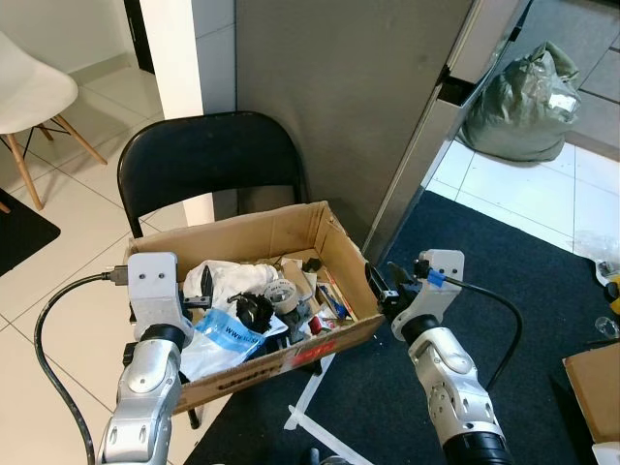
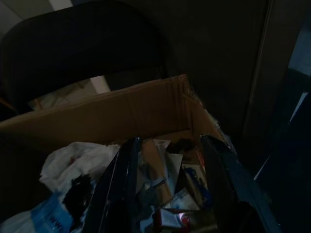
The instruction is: Picking trash to rubbish bin
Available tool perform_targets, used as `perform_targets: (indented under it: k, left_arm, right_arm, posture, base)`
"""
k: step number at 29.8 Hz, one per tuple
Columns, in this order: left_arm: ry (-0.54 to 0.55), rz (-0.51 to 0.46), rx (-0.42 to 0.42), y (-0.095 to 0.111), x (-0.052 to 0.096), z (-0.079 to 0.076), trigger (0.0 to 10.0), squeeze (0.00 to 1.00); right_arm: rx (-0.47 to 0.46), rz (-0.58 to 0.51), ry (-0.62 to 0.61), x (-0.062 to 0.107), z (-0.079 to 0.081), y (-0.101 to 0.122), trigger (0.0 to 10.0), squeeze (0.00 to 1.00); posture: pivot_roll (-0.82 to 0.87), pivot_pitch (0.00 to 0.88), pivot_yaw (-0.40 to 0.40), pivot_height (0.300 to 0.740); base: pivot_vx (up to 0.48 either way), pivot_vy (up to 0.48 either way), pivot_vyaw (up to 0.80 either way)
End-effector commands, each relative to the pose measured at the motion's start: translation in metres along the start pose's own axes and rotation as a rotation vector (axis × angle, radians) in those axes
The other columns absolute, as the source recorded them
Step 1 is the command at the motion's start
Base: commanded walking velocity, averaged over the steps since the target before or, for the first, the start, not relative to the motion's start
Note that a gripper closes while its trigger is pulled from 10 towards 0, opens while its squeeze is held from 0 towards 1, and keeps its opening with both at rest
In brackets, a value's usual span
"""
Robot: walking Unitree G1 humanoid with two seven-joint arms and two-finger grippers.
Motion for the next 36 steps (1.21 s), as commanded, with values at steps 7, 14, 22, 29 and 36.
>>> perform_targets:
  k: [7,14,22,29,36]
  left_arm:
    - [0.002,0.021,0.034,-0.0059,0.0011,-0.0049,10.0,0.00]
    - [0.006,0.037,0.018,-0.0090,0.0017,-0.0041,10.0,0.00]
    - [0.011,0.039,0.018,-0.0095,0.0022,-0.0030,10.0,0.00]
    - [0.020,0.039,0.021,-0.0091,0.0023,-0.0010,10.0,0.00]
    - [0.007,0.043,0.027,-0.0100,0.0023,-0.0039,10.0,0.00]
  right_arm:
    - [0.010,0.019,0.004,0.0022,-0.0022,-0.0017,10.0,0.00]
    - [0.018,0.020,0.007,0.0017,-0.0025,-0.0007,10.0,0.00]
    - [0.020,0.023,0.006,0.0015,-0.0019,-0.0006,10.0,0.00]
    - [0.018,0.026,0.014,0.0008,0.0008,-0.0006,10.0,0.00]
    - [0.024,0.028,0.008,0.0008,-0.0005,-0.0001,10.0,0.00]
  posture:
    - [0.02,0.125,-0.093,0.740]
    - [0.02,0.129,-0.097,0.740]
    - [0.02,0.136,-0.096,0.740]
    - [0.02,0.137,-0.094,0.740]
    - [0.02,0.136,-0.093,0.740]
  base:
    - [-0.350,0.000,0.00]
    - [-0.085,0.000,0.00]
    - [0.000,0.000,0.00]
    - [0.000,0.000,0.00]
    - [0.000,0.000,0.00]
Point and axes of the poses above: a point about 5 cm out from each wrist's last joint towards the gripper, its own x axis pointing back from the gripper into the wrist, its own y axis along the axis of the wrist's last joint, z = x × y, the point moved 2 cm from there along -x, pointing out of the wrist towards the gripper, and after that the axes turned 8 degrees about x, right-handed, at the moved point
